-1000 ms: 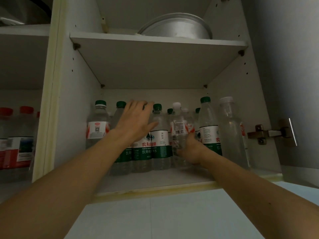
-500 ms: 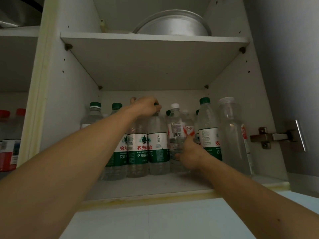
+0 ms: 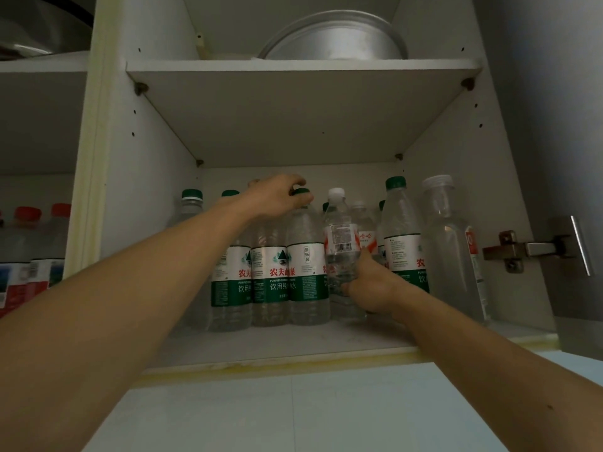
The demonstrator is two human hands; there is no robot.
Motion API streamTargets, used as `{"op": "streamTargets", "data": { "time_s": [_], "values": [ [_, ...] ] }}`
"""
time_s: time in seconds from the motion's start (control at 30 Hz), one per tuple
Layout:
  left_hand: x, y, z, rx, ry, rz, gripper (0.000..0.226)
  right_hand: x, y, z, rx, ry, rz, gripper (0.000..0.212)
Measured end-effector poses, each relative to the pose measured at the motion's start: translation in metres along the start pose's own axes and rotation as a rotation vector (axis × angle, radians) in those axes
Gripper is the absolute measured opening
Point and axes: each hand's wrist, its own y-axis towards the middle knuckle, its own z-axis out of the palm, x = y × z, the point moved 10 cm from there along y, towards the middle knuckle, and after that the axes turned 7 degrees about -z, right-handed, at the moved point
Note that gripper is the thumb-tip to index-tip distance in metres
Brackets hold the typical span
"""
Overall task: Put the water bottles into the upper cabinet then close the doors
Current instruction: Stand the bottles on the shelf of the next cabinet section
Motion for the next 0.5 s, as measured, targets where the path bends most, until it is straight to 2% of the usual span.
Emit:
{"op": "streamTargets", "data": {
  "time_s": [0.13, 0.27, 0.33, 0.5],
  "values": [
    [0.018, -0.03, -0.024, -0.045, 0.207, 0.014, 0.099, 0.003, -0.003, -0.001, -0.003, -0.014, -0.019, 0.082],
    [0.067, -0.054, -0.015, 0.114, 0.503, -0.117, 0.151, 0.005, -0.004, -0.004, -0.032, 0.018, -0.023, 0.075],
    [0.081, -0.062, -0.004, 0.156, 0.564, -0.133, 0.159, 0.006, -0.005, -0.001, -0.011, 0.031, -0.021, 0.078],
    [0.084, -0.067, -0.002, 0.1, 0.542, -0.075, 0.158, 0.005, -0.004, 0.0, -0.008, 0.064, -0.02, 0.076]
  ]
}}
